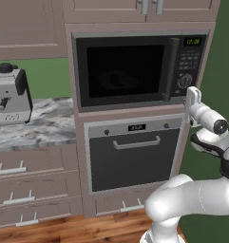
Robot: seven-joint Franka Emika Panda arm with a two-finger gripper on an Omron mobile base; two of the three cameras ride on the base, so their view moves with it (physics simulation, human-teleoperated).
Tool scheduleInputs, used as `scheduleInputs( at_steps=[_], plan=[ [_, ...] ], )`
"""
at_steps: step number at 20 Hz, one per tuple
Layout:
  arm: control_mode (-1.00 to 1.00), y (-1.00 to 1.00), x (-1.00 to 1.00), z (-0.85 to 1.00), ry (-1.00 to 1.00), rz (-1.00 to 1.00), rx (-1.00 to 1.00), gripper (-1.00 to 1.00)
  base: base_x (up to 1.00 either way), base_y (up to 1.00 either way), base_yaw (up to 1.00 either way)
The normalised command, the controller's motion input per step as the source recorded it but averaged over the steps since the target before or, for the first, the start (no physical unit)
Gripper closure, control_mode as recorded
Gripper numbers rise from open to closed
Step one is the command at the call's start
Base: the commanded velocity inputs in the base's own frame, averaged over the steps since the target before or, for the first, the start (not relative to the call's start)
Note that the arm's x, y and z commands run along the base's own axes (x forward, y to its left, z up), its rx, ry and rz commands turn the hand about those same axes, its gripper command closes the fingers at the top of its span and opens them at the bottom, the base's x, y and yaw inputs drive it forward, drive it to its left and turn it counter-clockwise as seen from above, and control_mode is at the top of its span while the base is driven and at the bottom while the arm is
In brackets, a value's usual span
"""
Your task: Place the tupperware containing the steak and broccoli meal in the microwave. Close the microwave door and press the start button to reheat the meal.
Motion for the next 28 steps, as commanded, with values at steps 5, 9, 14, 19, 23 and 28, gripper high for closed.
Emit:
scheduleInputs(
  at_steps=[5, 9, 14, 19, 23, 28],
  plan=[
    [-1.00, -0.21, 0.00, 0.46, 0.06, 0.00, 0.03, 1.00, 0.00, 0.00, 0.00],
    [-1.00, -0.19, 0.00, 0.47, 0.06, 0.00, 0.02, 1.00, 0.00, 0.00, 0.00],
    [-1.00, -0.23, 0.00, 0.35, 0.09, 0.00, 0.03, 1.00, 0.00, 0.00, 0.00],
    [-1.00, -0.29, 0.00, 0.07, 0.13, 0.00, 0.04, 1.00, 0.00, 0.00, 0.00],
    [-1.00, -0.30, 0.01, 0.00, 0.13, 0.00, 0.05, 1.00, 0.00, 0.00, 0.00],
    [-1.00, -0.21, 0.15, 0.00, 0.10, 0.00, 0.03, 1.00, 0.00, 0.00, 0.00]
  ],
)
